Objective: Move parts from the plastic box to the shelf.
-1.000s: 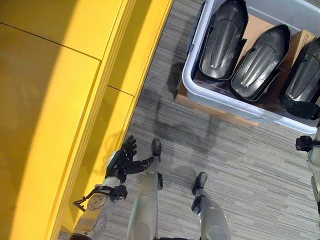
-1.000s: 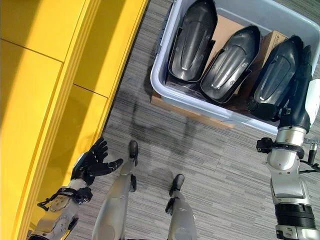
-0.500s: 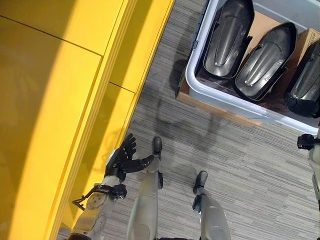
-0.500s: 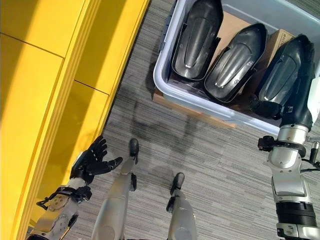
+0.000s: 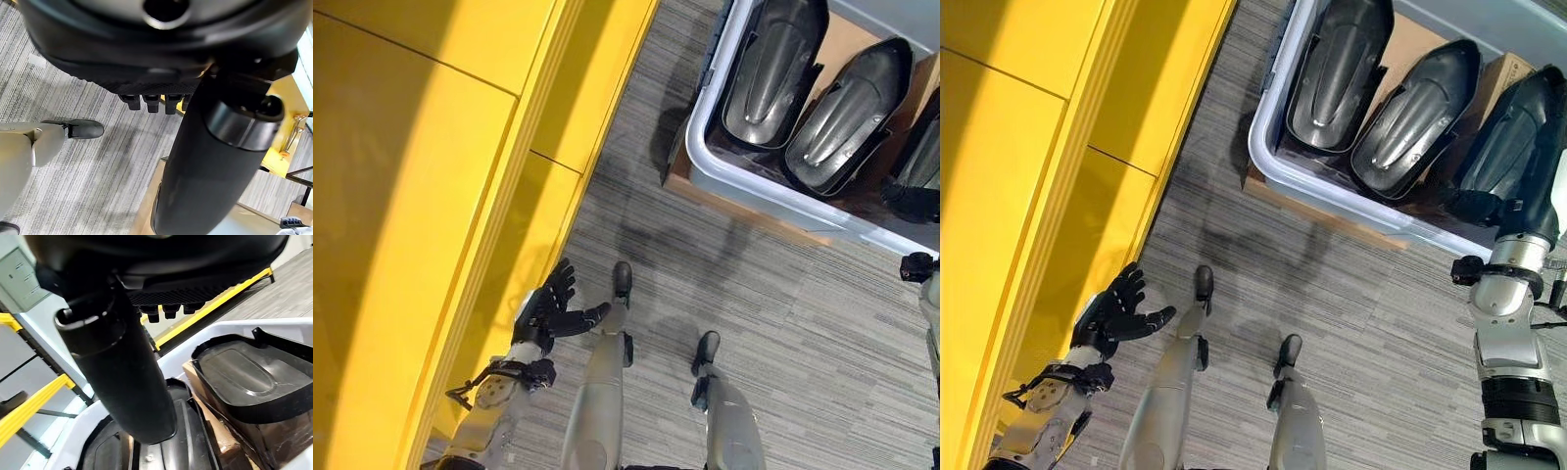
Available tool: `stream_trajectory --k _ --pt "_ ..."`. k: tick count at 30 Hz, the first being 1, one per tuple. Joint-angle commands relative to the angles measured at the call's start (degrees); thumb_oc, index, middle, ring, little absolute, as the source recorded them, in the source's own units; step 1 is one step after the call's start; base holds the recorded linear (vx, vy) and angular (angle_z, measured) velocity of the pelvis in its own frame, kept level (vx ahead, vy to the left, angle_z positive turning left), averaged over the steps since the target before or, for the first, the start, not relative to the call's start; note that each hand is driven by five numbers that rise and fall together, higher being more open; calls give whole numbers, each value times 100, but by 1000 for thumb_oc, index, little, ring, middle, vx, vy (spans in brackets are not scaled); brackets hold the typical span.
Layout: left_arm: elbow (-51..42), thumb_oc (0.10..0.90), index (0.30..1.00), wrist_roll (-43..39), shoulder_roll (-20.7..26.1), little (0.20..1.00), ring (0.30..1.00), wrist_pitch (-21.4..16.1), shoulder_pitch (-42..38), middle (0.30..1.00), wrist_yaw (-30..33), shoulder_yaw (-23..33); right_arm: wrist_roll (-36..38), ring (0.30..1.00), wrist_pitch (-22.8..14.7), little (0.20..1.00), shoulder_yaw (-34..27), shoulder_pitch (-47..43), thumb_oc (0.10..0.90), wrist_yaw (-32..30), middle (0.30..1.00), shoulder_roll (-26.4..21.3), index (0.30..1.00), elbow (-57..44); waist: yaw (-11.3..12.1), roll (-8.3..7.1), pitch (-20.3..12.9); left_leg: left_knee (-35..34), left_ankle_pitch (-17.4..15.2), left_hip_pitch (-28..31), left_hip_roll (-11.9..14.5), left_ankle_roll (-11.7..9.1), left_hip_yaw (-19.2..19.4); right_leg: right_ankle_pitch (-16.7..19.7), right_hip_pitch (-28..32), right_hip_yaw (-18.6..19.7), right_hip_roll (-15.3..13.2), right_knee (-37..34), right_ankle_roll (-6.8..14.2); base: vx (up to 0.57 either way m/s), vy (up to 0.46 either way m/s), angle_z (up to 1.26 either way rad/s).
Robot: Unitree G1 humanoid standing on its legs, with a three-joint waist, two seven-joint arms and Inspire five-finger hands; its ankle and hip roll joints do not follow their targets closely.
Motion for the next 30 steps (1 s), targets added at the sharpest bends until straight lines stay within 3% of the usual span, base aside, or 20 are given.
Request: stream_trajectory --k 1,30 --pt "-472 900 1000 28 122 1000 1000 -365 108 1000 46 122 131 1000 -250 1000 -217 -653 900 -414 1000 -740 1000 148 -11 -52 -10 1150 -1469 117 546 -358 -179 1083 -296 601 -171 -732 -319 68 -11 1" --pt "-601 900 1000 -42 238 1000 1000 -499 78 1000 235 -52 219 1000 147 1000 1256 -2273 900 -557 1000 -1101 1000 2600 72 129 -6 1614 -1605 -741 506 -301 -246 750 -1355 652 42 6 -411 0 -2 -1"
